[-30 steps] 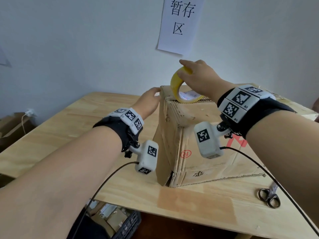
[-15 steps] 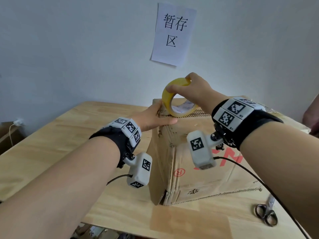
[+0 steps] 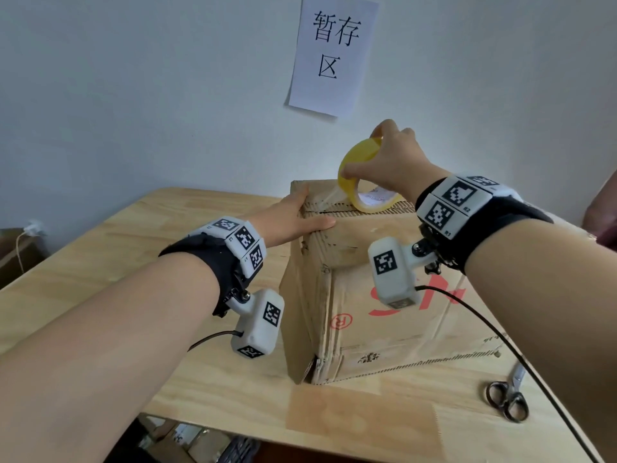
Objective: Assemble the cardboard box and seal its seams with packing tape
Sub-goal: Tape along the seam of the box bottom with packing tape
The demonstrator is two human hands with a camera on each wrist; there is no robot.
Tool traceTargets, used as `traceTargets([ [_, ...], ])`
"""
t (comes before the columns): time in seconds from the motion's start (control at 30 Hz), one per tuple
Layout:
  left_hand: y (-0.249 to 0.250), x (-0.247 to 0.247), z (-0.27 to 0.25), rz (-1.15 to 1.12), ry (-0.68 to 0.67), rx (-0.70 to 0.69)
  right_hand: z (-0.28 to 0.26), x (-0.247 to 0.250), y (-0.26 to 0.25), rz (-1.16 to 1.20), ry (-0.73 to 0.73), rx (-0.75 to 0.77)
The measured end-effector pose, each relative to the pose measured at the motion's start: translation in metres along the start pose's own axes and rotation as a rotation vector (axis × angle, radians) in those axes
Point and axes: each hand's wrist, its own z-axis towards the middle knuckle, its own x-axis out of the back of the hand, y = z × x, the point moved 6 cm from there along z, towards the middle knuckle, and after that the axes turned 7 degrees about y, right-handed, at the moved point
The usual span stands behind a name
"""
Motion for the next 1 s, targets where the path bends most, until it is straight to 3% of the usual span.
traceTargets([
  [0.1, 0.003, 0.0, -0.004, 0.306, -0.004, -0.028, -0.001, 0.0, 0.001, -0.029, -0.021, 0.021],
  [0.2, 0.024, 0.008, -0.01, 0.598, 0.067, -0.151, -0.001, 0.003, 0.002, -0.04, -0.064, 0.033],
  [0.3, 0.045, 0.008, -0.012, 0.741, 0.114, -0.243, -0.003, 0.005, 0.0, -0.059, -0.07, 0.052],
  [0.37, 0.048, 0.002, -0.012, 0.788, 0.089, -0.182, -0.005, 0.001, -0.004, -0.087, -0.065, 0.079],
  [0.47, 0.048, -0.004, -0.012, 0.821, 0.033, -0.111, -0.006, -0.002, -0.009, -0.062, -0.06, 0.085],
  [0.6, 0.032, -0.007, -0.015, 0.678, -0.071, -0.082, -0.01, 0.003, 0.002, 0.098, -0.065, 0.081],
  [0.73, 0.037, -0.005, -0.013, 0.547, -0.037, 0.0, -0.017, 0.003, 0.022, 0.193, -0.103, 0.102],
  [0.87, 0.033, -0.013, -0.011, 0.401, -0.05, 0.194, -0.018, 0.0, 0.052, 0.085, -0.065, -0.009],
  [1.0, 0.029, -0.015, -0.009, 0.472, -0.127, 0.163, -0.021, -0.013, 0.067, -0.059, -0.114, -0.066],
])
